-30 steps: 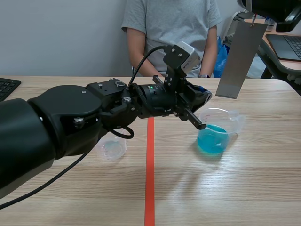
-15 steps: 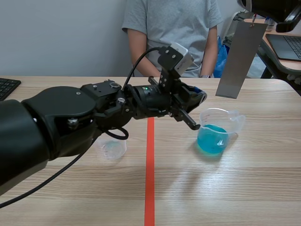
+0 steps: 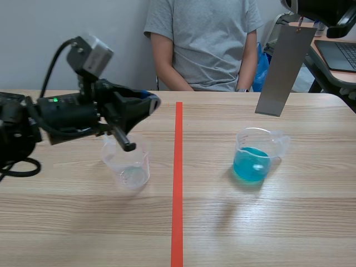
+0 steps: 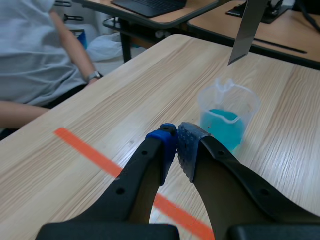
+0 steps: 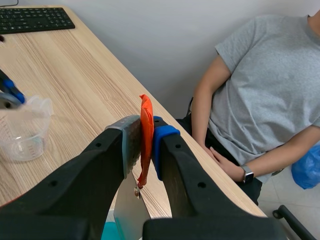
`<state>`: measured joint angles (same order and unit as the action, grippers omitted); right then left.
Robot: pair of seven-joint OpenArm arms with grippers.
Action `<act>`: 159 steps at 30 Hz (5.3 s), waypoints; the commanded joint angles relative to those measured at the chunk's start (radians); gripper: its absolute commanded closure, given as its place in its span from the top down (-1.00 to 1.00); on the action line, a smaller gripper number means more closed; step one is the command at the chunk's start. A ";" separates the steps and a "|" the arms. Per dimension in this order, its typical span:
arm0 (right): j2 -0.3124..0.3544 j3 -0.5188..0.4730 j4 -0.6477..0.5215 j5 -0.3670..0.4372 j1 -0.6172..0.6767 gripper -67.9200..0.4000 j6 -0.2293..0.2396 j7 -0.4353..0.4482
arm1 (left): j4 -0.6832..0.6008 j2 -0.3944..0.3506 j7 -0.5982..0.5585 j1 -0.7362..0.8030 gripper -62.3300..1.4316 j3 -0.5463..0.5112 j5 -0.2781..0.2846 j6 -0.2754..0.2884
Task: Do the redox reaction experiment.
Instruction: 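Raise the plate and point at it, then lower the plate into the blue solution, then hold the plate still in the solution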
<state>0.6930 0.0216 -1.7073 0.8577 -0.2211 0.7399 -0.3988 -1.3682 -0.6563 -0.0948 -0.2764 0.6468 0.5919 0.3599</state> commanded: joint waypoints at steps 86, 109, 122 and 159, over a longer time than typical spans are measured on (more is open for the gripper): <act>-0.152 0.204 0.455 -0.456 -0.023 -0.95 0.006 0.425 | -0.132 0.093 -0.009 1.181 -0.79 -0.727 -0.035 -0.166; -0.156 0.204 0.462 -0.515 -0.023 -0.95 0.006 0.443 | -0.132 0.093 -0.009 1.182 -0.79 -0.727 -0.035 -0.166; -0.156 0.204 0.462 -0.515 -0.023 -0.95 0.006 0.443 | -0.132 0.093 -0.009 1.182 -0.79 -0.727 -0.035 -0.166; -0.130 0.084 0.167 -0.303 -0.022 -0.95 0.006 0.143 | -0.132 0.094 -0.009 1.182 -0.79 -0.727 -0.034 -0.163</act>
<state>0.5457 0.1219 -1.5200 0.5343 -0.2211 0.7399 -0.2657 -1.4937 -0.5571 -0.0868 0.9031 -0.0746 0.5507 0.1890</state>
